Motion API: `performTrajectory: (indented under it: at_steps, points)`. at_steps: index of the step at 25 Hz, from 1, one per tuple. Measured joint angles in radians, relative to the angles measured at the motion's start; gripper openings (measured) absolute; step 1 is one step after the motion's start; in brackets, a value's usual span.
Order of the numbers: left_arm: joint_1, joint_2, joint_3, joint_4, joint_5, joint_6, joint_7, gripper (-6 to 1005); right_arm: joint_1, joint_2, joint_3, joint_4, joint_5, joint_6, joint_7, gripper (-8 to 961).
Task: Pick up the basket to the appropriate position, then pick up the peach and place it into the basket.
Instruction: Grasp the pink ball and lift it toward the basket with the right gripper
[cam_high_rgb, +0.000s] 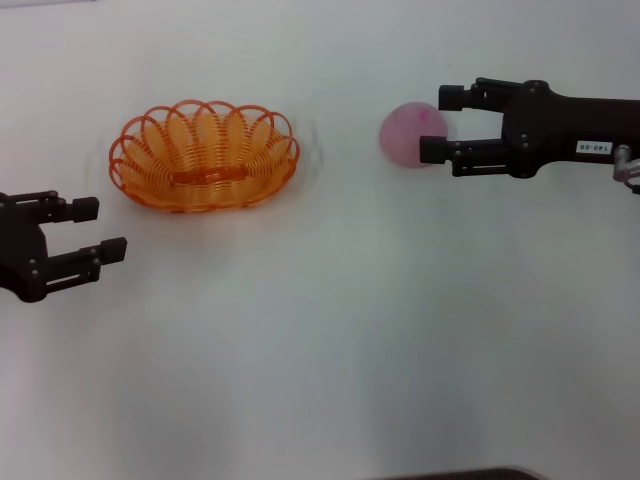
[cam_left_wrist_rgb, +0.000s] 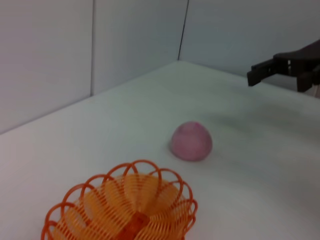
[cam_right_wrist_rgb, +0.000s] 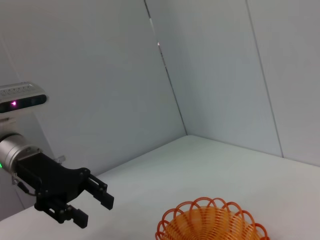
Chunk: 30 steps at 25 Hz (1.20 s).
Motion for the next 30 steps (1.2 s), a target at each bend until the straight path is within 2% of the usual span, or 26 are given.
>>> performTrajectory:
  at_steps: [11,17,24,30]
  points:
    - [0.028,-0.005,-0.015,-0.052,-0.137,0.012,-0.008,603,0.022,0.001,-0.038,-0.007,-0.006,0.013,-0.013,822]
    - [0.029,-0.005,-0.026,-0.098,-0.183,0.006,0.001,799,0.026,-0.011,-0.047,-0.010,-0.004,0.021,-0.017,821]
    - [0.024,-0.007,-0.024,-0.143,-0.195,-0.006,0.016,858,0.034,-0.015,-0.052,-0.031,-0.006,0.026,-0.016,818]
    - [0.023,-0.008,-0.023,-0.162,-0.207,-0.002,0.025,888,0.038,-0.029,-0.065,-0.048,-0.007,0.020,0.007,817]
